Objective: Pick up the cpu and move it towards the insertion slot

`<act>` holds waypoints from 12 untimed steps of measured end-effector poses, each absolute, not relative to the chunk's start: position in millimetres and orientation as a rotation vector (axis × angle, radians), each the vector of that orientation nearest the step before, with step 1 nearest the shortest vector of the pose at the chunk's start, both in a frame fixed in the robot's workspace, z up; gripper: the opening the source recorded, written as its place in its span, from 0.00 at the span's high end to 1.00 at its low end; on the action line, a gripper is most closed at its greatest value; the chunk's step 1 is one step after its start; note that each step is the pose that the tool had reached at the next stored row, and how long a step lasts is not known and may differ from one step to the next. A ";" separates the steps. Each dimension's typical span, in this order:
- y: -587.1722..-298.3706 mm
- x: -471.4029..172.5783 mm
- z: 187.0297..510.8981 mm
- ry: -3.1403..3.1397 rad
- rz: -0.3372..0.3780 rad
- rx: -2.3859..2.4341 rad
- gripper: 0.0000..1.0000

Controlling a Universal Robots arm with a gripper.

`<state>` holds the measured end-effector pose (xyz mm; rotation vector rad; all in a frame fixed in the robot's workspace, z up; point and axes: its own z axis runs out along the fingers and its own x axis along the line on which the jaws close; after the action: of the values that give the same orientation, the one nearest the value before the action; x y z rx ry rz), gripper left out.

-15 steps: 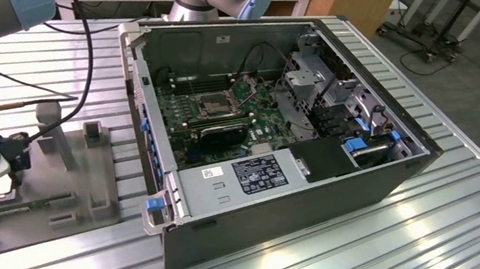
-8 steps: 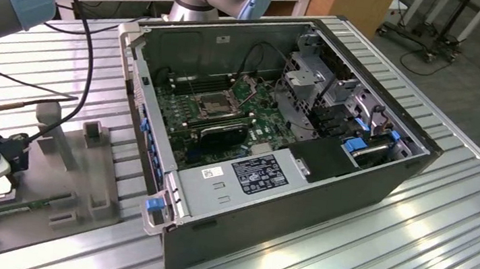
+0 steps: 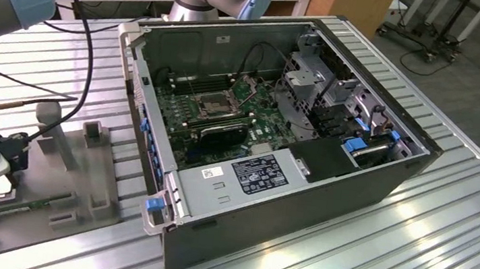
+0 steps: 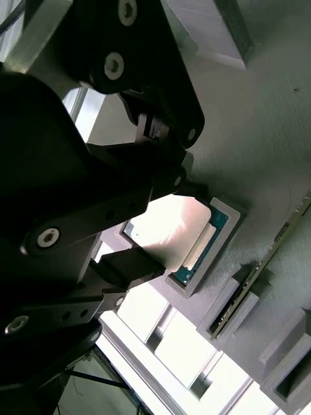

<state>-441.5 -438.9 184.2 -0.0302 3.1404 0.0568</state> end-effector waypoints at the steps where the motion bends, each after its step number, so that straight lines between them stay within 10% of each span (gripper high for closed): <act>1: -438.9 -441.5 184.2 3.140 0.057 -0.030 0.42; 12: -438.9 -441.5 183.5 3.140 0.057 -0.030 0.42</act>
<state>-441.5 -438.9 183.5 -0.0303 3.1404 0.0566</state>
